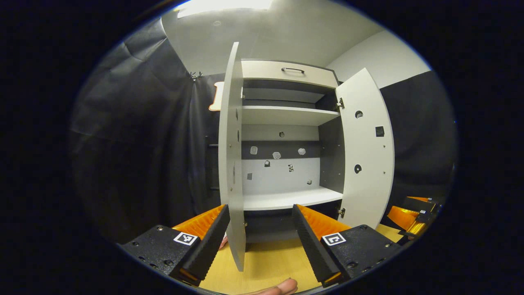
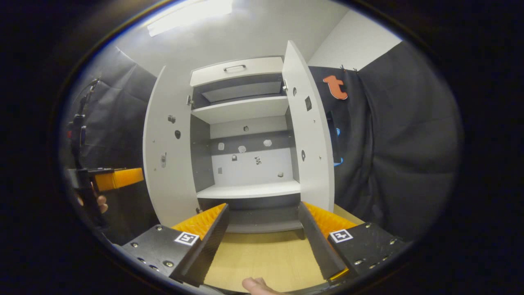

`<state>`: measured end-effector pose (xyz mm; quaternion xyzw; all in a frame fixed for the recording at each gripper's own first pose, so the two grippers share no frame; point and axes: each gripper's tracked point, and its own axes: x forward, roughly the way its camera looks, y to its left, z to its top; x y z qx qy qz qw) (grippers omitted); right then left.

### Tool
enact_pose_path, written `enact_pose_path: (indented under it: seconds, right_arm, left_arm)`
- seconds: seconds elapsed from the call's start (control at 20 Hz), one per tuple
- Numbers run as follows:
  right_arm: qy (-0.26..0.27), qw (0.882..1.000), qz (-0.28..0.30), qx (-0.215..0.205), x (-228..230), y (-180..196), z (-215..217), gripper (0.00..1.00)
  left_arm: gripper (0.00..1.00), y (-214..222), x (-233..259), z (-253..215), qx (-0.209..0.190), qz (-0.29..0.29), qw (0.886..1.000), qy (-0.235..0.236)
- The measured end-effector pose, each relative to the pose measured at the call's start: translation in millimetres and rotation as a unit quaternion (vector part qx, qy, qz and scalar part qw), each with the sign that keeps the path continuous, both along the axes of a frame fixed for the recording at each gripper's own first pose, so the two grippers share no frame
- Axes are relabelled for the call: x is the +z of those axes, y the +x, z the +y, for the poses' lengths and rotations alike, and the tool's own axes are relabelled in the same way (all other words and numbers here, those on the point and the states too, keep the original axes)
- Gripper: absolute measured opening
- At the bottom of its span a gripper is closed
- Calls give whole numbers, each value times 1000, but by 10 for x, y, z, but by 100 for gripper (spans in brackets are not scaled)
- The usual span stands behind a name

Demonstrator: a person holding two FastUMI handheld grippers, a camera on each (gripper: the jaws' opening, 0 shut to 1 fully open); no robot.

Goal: Open the right door of the double-door shoe cabinet with the right hand, and open the left door with the left hand.

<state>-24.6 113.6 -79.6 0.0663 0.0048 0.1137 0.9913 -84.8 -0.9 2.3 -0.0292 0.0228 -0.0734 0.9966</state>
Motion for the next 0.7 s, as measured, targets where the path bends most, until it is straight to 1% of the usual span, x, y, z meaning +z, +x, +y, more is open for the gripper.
enact_pose_path:
  seconds: [0.05, 0.1, 0.15, 0.2, 0.25, 0.3, 0.35, 0.4, 0.45, 0.5, 0.65, 0.7]
  right_arm:
    - [-2, 1000, -3, 2, 8, -18, 10, 96]
    - [-7, 1000, -5, 3, 5, -28, 17, 96]
    - [-13, 1000, -8, 3, -1, -37, 19, 96]
    - [-19, 1000, -11, 2, -11, -38, 24, 100]
    - [-22, 1000, -12, 2, -24, -38, 37, 100]
    - [-24, 1000, -12, 3, -42, -26, 56, 96]
    - [-25, 1000, -10, 6, -58, -30, 71, 100]
    - [-25, 1000, -10, 10, -65, -32, 89, 96]
    - [-24, 1000, -10, 13, -59, -40, 102, 96]
    - [-22, 1000, -12, 14, -52, -41, 119, 96]
    - [-21, 1000, -16, 17, -28, -76, 114, 96]
    - [-21, 999, -18, 16, -27, -90, 107, 100]
  left_arm:
    - [95, -40, -47, -52, 0, 1, 1000, 0]
    - [91, -91, -102, -124, -7, 3, 1000, -5]
    - [95, -148, -179, -206, -16, 12, 1000, -15]
    - [94, -202, -250, -253, -21, 15, 999, -32]
    - [94, -234, -298, -287, -24, 20, 998, -46]
    - [95, -269, -372, -277, -21, 20, 998, -49]
    - [95, -273, -402, -219, -7, 16, 999, -45]
    - [95, -271, -396, -170, 7, 7, 999, -39]
    - [91, -277, -378, -126, 18, -3, 999, -28]
    - [95, -293, -371, -100, 27, -10, 999, -19]
    - [95, -331, -347, -121, 32, -19, 999, -14]
    - [94, -339, -363, -132, 28, -17, 999, -14]
